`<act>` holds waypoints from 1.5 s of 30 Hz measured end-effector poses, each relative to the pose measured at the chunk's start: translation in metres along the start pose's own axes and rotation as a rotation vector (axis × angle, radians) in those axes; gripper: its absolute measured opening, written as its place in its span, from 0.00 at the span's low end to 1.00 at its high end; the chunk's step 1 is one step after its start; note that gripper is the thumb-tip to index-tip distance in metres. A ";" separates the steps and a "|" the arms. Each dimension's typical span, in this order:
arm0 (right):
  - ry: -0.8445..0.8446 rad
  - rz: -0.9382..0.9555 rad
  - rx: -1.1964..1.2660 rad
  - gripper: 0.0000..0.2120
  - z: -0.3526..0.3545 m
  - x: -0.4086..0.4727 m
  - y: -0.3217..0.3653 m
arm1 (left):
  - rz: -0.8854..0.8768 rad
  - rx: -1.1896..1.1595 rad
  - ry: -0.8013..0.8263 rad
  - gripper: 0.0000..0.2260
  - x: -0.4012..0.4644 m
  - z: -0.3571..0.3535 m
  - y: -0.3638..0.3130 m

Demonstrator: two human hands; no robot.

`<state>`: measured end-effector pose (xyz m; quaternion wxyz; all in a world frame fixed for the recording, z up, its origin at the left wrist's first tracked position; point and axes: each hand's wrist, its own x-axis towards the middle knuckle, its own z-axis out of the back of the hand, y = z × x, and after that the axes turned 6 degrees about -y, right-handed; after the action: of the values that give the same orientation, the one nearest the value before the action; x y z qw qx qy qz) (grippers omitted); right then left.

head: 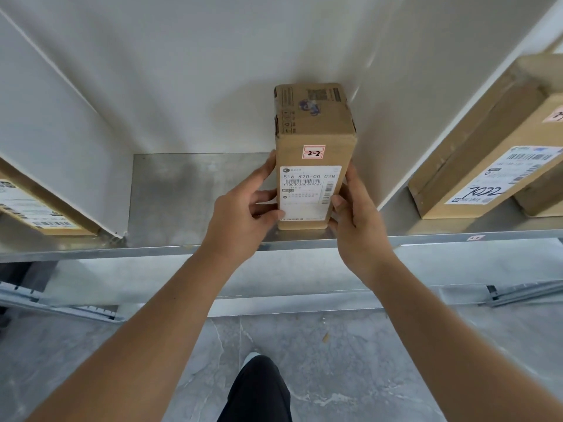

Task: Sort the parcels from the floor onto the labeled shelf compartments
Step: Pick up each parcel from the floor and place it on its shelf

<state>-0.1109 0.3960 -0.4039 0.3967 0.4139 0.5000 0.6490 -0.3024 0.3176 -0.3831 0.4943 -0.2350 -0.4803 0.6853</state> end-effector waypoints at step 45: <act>0.271 0.185 -0.320 0.21 0.021 -0.166 0.215 | -0.038 0.404 -0.223 0.23 -0.213 0.113 -0.174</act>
<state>-0.0563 0.2089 -0.2134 0.3253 0.2988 0.3991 0.8035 -0.2283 0.0860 -0.2124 0.4879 -0.0450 -0.3894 0.7799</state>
